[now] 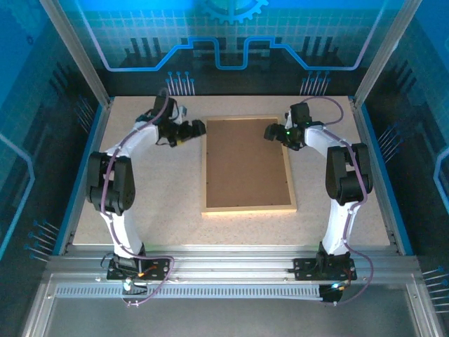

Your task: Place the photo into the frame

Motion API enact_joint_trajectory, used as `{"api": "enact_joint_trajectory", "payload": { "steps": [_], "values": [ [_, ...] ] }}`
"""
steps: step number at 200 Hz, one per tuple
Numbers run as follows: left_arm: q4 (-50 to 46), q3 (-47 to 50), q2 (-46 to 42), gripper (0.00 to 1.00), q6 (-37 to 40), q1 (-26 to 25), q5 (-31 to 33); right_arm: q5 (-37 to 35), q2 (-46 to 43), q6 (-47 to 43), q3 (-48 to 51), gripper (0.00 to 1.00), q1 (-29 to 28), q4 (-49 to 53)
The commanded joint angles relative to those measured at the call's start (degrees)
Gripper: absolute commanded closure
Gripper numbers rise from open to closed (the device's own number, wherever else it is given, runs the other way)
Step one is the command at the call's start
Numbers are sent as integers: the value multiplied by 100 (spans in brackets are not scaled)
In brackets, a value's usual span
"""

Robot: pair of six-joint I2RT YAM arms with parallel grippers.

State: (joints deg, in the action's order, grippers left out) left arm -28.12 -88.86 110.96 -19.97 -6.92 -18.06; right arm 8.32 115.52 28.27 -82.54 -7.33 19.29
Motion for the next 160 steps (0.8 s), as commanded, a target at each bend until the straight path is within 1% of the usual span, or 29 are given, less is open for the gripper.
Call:
{"api": "enact_joint_trajectory", "payload": {
  "steps": [1,23,52,79,97,115,160],
  "values": [
    [-788,-890,733,9,482,24,383,-320,-146,-409,-130,9,78,356],
    [-1206,-1895,1450,11,669,24,377,-501,-152,-558,-70,9,88,473],
    [-1863,-3260,2409,13,857,31,360,-515,-68,-627,-25,9,97,520],
    [-2361,-4251,3103,15,885,28,409,-516,22,-631,-1,9,109,521],
    [-2427,-4516,3330,16,843,25,371,-420,93,-645,6,13,108,502],
    [-2349,-4552,3439,17,793,29,337,-340,157,-647,-20,15,102,506],
    [-2306,-4619,3608,20,712,-1,277,-313,146,-649,-34,17,109,479]
  ]
}}
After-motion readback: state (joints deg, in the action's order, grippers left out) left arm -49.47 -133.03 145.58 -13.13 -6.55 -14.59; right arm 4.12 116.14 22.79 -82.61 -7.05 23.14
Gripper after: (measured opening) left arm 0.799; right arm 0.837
